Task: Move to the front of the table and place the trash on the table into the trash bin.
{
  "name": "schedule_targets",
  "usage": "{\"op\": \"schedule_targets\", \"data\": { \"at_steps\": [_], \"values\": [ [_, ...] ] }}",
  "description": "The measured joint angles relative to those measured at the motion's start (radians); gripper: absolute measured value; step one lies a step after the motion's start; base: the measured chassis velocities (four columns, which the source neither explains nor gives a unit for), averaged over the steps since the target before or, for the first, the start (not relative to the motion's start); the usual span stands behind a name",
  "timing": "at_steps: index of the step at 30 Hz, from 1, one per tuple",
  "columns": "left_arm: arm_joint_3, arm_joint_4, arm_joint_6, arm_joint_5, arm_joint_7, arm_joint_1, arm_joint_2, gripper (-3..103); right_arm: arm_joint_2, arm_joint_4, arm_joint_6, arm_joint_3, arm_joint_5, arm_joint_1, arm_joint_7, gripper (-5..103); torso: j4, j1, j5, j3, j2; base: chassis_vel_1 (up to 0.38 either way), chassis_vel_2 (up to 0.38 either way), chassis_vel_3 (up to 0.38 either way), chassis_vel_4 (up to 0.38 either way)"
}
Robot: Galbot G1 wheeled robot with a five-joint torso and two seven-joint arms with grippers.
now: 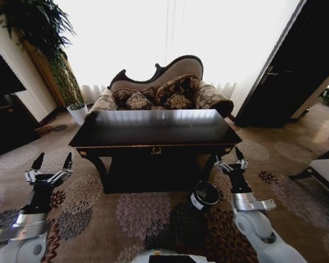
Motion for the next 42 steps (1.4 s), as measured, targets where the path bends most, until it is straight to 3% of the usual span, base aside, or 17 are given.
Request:
{"op": "schedule_targets", "data": {
  "at_steps": [26, 42],
  "values": [
    [0.011, 0.006, -0.002, 0.014, 0.0, -0.002, -0.007, 100, 0.01, -0.033, 0.03, -0.01, -0.008, 0.0, -0.015, 100, 0.0, -0.001, 0.0004, -0.001, 0.001, 0.35, -0.352, -0.339, 0.352],
    [0.018, 0.012, -0.004, 0.029, 0.001, -0.003, -0.012, 100, 0.022, -0.053, 0.039, -0.026, -0.022, 0.002, -0.019, 100, 0.0001, 0.001, 0.0007, 0.0, -0.001, 0.012, 0.004, -0.015, 0.007]
  ]
}}
